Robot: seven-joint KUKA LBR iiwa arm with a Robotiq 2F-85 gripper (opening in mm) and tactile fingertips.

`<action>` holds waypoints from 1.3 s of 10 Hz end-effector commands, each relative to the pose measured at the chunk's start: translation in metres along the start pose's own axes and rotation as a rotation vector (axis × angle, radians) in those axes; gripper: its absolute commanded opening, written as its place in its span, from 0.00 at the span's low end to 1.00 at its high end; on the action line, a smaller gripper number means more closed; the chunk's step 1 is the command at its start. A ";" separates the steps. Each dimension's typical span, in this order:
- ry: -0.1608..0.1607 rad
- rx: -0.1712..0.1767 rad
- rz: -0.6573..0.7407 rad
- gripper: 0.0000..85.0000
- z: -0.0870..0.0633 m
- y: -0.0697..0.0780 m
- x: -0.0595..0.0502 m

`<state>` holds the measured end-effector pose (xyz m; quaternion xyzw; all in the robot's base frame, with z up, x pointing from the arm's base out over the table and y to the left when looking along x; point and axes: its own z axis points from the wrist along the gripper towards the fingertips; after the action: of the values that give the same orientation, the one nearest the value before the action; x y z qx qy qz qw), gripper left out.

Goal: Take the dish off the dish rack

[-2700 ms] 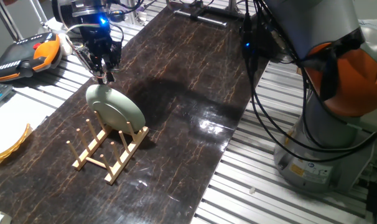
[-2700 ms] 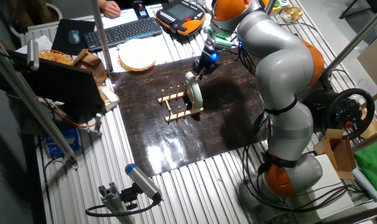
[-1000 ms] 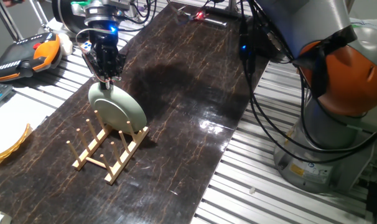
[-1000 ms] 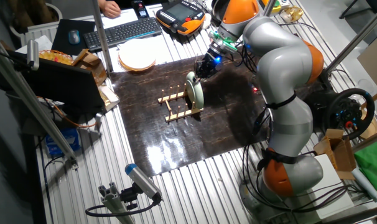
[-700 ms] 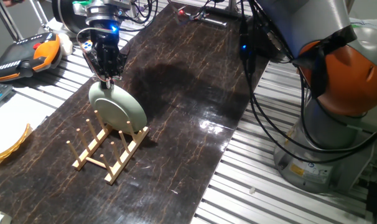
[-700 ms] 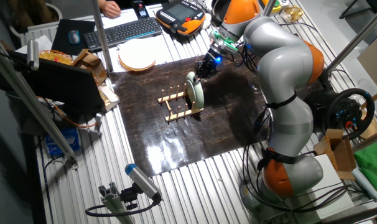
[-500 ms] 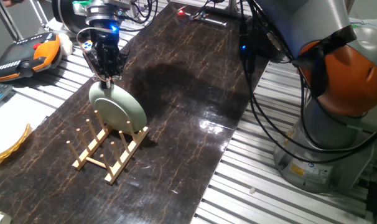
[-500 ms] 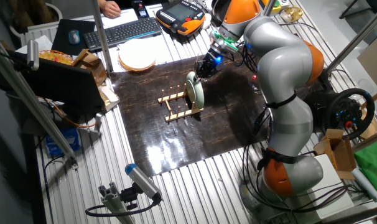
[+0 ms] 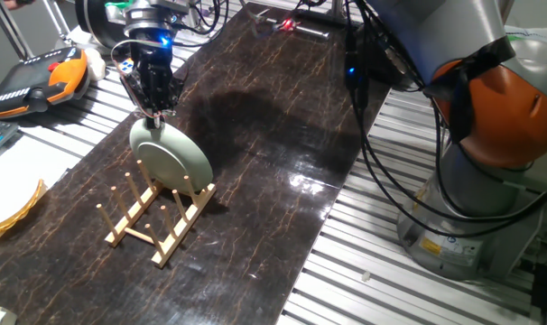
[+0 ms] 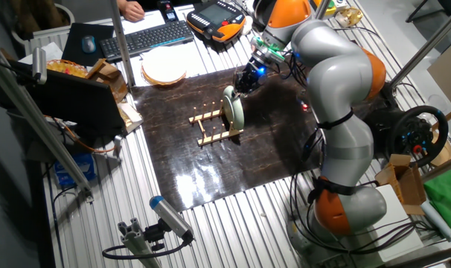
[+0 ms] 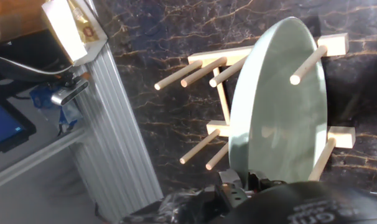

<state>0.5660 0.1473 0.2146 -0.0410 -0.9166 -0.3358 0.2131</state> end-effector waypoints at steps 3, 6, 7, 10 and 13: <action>0.004 -0.002 0.006 0.01 -0.006 -0.002 0.000; 0.004 -0.002 0.012 0.01 -0.015 -0.005 0.001; 0.005 -0.009 0.016 0.01 -0.015 -0.005 0.001; 0.011 -0.037 0.026 0.01 -0.014 -0.005 0.001; 0.012 -0.035 0.024 0.01 -0.015 -0.004 0.001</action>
<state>0.5699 0.1353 0.2230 -0.0534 -0.9086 -0.3497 0.2221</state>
